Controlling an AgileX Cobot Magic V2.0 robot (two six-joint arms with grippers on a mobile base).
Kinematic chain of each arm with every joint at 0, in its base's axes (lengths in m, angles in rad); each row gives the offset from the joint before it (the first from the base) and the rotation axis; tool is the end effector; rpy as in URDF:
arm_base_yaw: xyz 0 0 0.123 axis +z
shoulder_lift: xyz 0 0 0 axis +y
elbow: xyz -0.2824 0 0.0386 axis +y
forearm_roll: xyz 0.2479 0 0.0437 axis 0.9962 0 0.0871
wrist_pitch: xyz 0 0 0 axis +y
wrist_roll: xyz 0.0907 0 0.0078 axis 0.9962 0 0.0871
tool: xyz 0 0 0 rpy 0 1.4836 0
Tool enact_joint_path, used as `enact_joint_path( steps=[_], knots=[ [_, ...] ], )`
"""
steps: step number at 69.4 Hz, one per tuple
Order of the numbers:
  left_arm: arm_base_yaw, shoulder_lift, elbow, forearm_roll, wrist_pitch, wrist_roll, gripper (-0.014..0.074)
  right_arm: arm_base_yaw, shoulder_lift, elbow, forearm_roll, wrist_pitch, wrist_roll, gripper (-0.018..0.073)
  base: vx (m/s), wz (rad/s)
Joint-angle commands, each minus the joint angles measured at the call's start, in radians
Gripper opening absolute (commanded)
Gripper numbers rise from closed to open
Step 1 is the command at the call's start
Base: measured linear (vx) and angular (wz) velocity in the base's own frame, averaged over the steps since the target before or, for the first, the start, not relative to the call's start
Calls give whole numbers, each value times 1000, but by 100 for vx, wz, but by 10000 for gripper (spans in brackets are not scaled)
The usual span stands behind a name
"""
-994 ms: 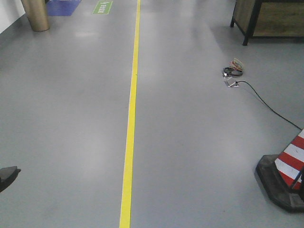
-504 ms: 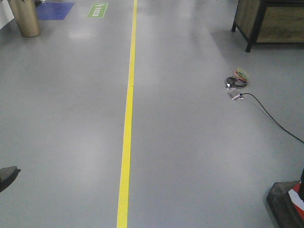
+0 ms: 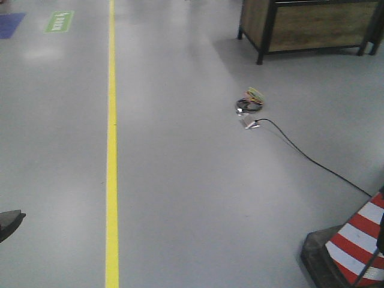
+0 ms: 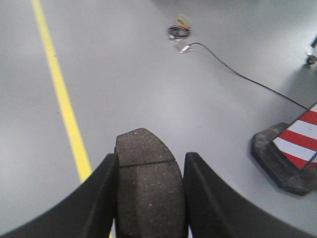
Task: Move and align brake pads A on conveyor
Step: 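Turn toward the black conveyor belt and approach it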
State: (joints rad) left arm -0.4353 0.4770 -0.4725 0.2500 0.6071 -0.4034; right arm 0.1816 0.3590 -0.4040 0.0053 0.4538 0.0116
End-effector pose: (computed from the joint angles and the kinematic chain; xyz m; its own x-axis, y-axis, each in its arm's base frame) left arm 0.0902 -0.0278 0.2855 -0.4936 0.0162 -0.8695 0.2134 0.9715 -0.1030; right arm 0.0798 0.0149 0.2843 -0.3138 -0.0410 -0.9486 -0.1777 0.9840 0.0163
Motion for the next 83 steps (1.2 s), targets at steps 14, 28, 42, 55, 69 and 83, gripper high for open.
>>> enact_joint_path(
  steps=[14, 28, 42, 55, 69, 83],
  knots=[
    [-4, 6, -30, 9, -89, -7, -6, -4, 6, -32, -5, -96, -12, -3, 20, -74],
    [-4, 6, -30, 9, -89, -7, -6, -4, 6, -32, -5, -96, -12, -3, 15, -85],
    [-4, 6, -30, 9, -89, -7, -6, -4, 6, -32, -5, -96, -12, -3, 14, -84],
    [-4, 6, -30, 9, -89, -7, -6, -4, 6, -32, -5, -96, -12, -3, 13, -79],
    [-4, 6, -30, 9, -89, -7, -6, -4, 6, -32, -5, -96, -12, -3, 13, -74],
    [-4, 6, -30, 9, -89, -7, -6, -4, 6, -32, -5, -96, -12, -3, 12, -72]
  ],
)
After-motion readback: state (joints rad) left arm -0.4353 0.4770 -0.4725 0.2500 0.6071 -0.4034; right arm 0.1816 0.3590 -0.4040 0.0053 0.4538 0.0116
